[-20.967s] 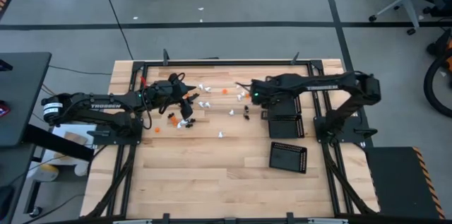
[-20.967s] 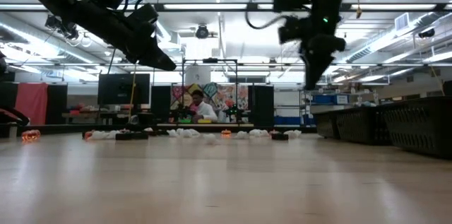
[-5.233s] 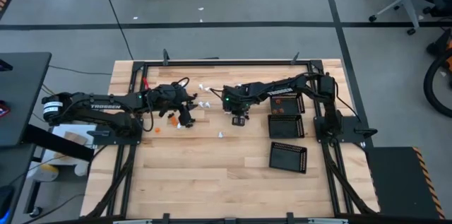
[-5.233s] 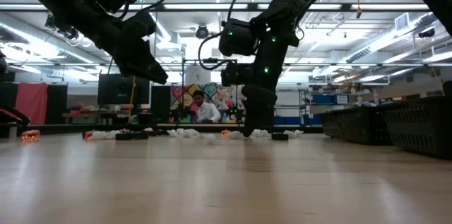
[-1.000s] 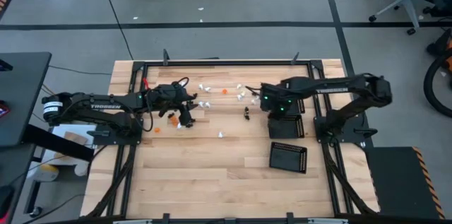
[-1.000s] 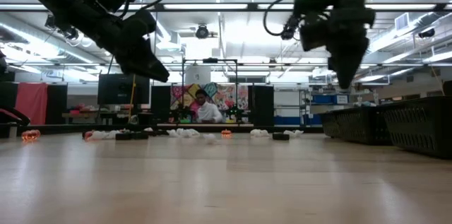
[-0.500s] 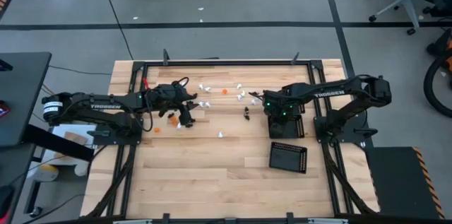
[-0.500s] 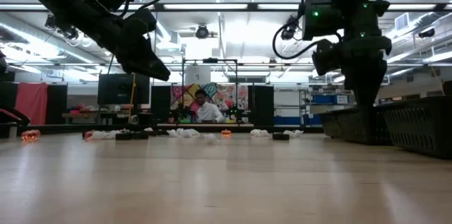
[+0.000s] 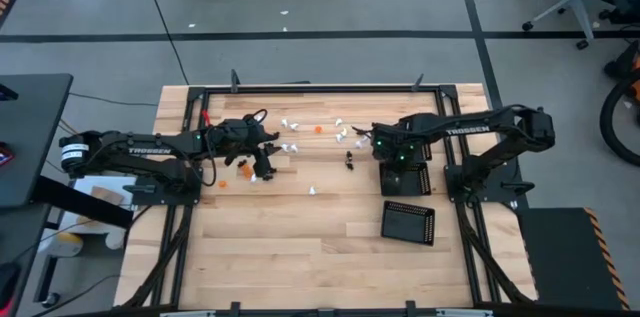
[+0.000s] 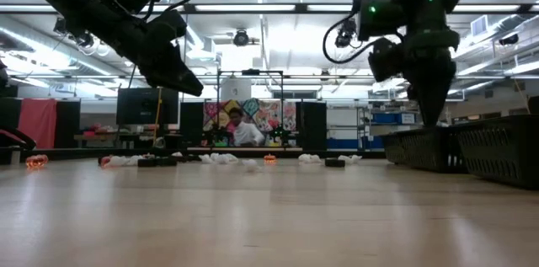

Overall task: Sort Halloween decoration
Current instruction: Put the white ghost toy into the center black bin

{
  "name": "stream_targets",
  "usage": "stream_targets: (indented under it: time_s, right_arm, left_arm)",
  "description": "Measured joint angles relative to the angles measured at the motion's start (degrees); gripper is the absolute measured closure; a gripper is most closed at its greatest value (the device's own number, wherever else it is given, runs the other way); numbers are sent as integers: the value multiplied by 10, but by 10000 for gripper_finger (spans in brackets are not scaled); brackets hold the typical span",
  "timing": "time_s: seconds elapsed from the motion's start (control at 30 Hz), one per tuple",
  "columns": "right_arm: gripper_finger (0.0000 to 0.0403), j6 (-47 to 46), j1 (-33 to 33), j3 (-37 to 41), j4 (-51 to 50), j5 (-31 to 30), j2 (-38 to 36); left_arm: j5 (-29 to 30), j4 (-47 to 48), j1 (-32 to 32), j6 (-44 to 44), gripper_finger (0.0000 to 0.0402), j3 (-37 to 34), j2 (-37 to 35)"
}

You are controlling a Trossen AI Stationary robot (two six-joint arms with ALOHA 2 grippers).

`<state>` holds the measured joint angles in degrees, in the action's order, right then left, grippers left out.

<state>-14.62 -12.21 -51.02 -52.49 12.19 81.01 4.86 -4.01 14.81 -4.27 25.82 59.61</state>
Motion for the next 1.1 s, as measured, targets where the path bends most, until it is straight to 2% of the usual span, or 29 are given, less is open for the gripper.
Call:
stream_targets:
  time_s: [0.2,0.27,0.4,0.67,0.87,1.1]
  right_arm:
    - [272,14,0,-70,14,-112,5]
    - [272,32,-1,-87,33,-132,12]
    - [272,70,-13,-113,91,-129,50]
    - [272,163,-50,-190,152,-138,189]
    - [264,189,-94,-270,153,-156,272]
    - [227,249,-126,-367,102,-197,354]
  left_arm:
    - [0,-5,0,1,244,0,0]
    - [0,-12,0,4,244,0,0]
    - [1,-15,0,4,244,0,0]
    - [1,-13,0,6,244,0,0]
    - [1,-14,0,10,244,0,0]
    - [0,-13,0,10,244,0,0]
